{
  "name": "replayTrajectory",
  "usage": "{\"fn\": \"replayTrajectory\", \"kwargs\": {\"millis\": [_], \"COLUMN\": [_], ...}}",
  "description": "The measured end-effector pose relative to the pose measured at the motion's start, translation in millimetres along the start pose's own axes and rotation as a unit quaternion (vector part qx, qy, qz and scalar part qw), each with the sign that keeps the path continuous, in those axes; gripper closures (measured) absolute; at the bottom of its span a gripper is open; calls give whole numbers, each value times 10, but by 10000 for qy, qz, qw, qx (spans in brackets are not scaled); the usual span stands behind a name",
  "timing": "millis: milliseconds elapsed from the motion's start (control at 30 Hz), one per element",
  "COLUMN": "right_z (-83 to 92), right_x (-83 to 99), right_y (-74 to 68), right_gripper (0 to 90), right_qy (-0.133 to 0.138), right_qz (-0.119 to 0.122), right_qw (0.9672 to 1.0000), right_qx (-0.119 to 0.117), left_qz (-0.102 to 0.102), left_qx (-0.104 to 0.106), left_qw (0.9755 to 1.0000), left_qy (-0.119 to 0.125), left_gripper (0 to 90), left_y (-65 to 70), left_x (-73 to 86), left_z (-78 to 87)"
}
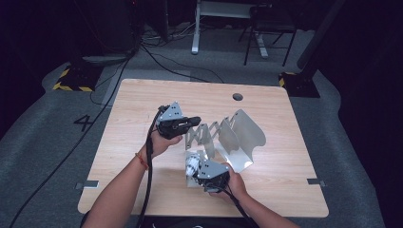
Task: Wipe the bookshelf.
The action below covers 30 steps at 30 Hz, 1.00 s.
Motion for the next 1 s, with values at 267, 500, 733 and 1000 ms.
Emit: {"fn": "replayTrajectory", "kwargs": {"millis": [267,500,733,1000], "right_z": [-213,-270,-21,-196], "right_x": [229,-15,-438,-148], "right_y": [87,301,309,164], "right_gripper": [799,800,800,800], "right_qy": [-328,22,767,117], "right_qz": [-73,-394,-245,-125], "right_qw": [9991,9978,9945,9989], "right_qx": [261,524,666,441], "left_qz": [-23,15,-26,-44], "left_qx": [-69,-170,-257,-267], "left_qw": [10000,9998,9995,9994], "left_qy": [-62,-84,-157,-235], "left_gripper": [862,856,820,705], "left_y": [-96,-201,-295,-309], "left_x": [-13,-13,-21,4], "left_z": [-59,-100,-128,-66]}}
Point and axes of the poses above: each handheld gripper's, and its own axes: z roughly backward along the jaws, x roughly out of its underside, y roughly to its right, the point moved 6 cm from there along -z, roughly forward along the jaws, and after that the axes turned 7 degrees about -z, right-handed, at the moved point
